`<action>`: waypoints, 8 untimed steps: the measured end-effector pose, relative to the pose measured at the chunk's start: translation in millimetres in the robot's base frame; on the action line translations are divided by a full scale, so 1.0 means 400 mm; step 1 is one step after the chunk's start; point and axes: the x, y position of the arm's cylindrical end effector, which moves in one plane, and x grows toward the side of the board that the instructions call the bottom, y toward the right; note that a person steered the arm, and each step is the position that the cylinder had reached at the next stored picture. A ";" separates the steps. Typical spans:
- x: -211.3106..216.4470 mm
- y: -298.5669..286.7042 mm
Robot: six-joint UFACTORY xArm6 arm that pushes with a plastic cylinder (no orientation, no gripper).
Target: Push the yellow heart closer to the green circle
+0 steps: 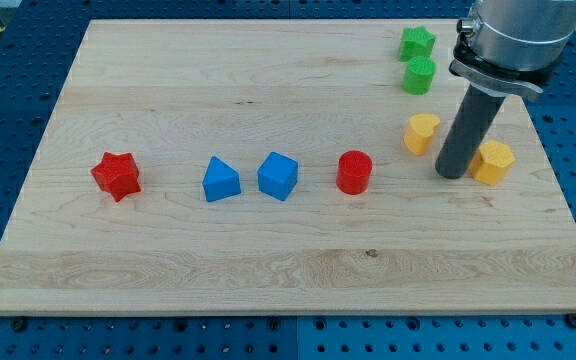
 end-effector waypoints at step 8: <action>-0.188 -0.071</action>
